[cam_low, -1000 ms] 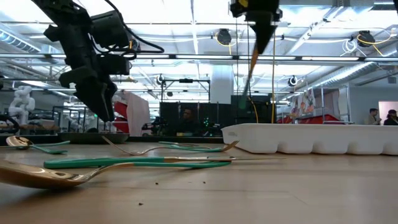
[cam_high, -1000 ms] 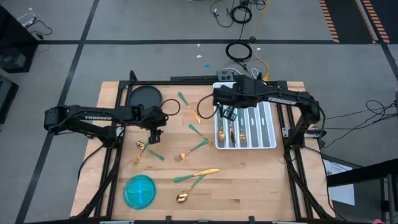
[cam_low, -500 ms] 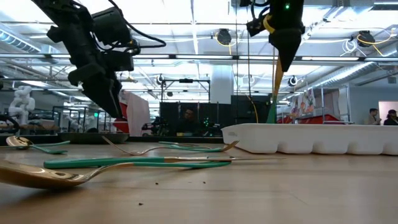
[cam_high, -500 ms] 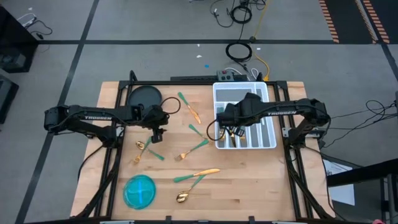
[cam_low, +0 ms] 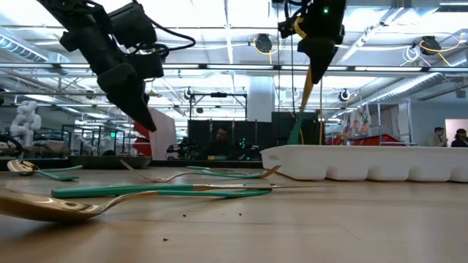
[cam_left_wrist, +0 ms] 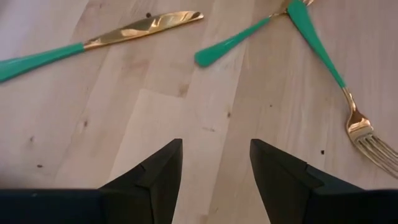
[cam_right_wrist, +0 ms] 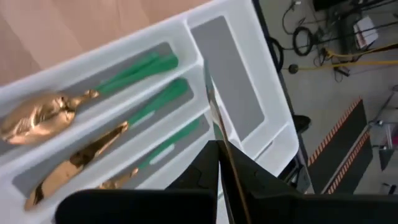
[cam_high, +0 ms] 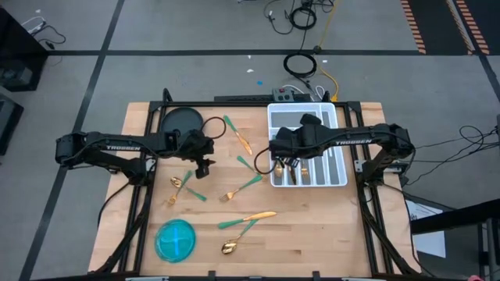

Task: Sort silverware
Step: Put the center green table knife into the middle left slot of the white silverware tray

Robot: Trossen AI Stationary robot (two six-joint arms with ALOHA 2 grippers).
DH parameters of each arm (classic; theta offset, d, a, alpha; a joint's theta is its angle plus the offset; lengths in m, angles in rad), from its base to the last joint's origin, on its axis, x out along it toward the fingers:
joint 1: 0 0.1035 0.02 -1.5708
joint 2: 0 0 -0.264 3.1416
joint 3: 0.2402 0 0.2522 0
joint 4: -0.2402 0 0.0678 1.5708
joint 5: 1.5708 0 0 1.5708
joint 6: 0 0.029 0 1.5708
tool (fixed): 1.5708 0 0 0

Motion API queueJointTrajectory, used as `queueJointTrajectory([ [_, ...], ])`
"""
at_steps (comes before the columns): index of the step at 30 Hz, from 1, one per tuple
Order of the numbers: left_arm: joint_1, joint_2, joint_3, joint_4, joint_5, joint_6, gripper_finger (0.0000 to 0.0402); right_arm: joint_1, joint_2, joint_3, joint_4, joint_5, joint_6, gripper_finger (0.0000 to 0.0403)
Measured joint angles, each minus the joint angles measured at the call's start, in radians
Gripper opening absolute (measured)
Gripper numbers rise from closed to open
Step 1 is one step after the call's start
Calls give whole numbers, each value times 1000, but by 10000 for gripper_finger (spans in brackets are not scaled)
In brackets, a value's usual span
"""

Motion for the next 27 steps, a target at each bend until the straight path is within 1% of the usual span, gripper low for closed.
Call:
queueJointTrajectory([
  [8,0,0,0,3,0,-1,197,8,40,0,-40,2,-8,0],
  [20,0,0,0,3,0,-21,197,38,101,-2,-45,27,-24,0],
  [27,0,0,0,7,32,-28,197,69,101,-114,-4,22,17,0],
])
